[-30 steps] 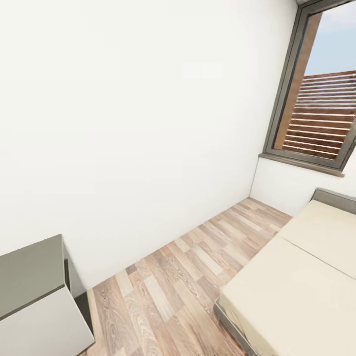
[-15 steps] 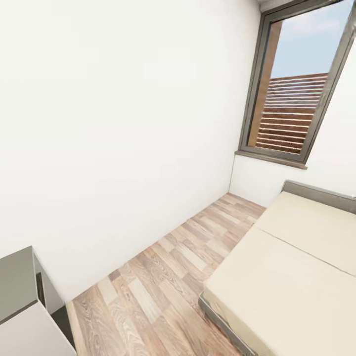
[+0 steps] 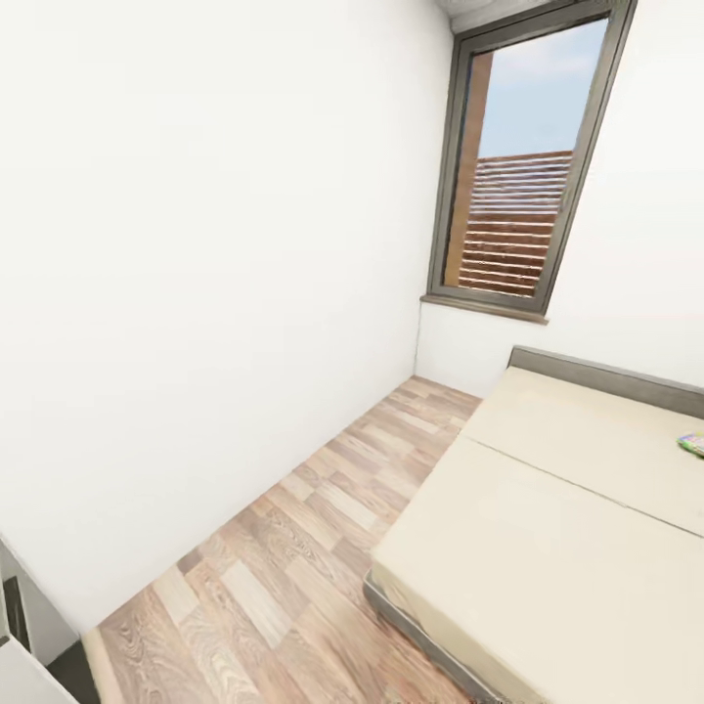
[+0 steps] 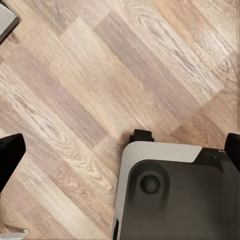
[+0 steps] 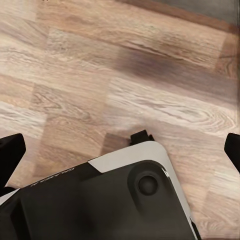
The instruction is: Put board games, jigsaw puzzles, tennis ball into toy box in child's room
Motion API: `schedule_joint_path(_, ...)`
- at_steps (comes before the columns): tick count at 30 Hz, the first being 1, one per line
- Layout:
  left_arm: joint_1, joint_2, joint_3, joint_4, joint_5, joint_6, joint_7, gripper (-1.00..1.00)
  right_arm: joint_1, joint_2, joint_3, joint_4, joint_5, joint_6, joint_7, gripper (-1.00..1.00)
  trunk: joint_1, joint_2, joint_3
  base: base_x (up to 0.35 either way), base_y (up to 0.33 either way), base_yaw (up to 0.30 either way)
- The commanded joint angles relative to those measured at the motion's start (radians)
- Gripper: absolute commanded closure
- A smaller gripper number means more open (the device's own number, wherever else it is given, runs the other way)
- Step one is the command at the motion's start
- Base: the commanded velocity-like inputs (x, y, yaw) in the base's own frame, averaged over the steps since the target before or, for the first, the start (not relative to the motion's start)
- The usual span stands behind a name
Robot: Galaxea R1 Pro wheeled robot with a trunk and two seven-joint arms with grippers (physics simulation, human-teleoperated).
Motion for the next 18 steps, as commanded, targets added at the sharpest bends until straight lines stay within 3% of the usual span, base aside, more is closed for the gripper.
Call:
schedule_joint_path(1, -0.001, 0.0, 0.003, 0.001, 0.008, -0.006, 0.0, -1.0, -0.001, 0.0, -0.001, 0.001, -0.004, -0.003, 0.001, -1.0, 0.001, -0.002, -0.002, -0.001, 0.0, -0.279)
schedule_joint_path(18, -0.001, -0.003, 0.005, 0.001, 0.012, -0.023, 0.0, -1.0, 0.0, 0.0, -0.001, 0.001, -0.004, -0.004, 0.001, -1.0, 0.001, -0.002, -0.002, 0.0, 0.0, -0.279)
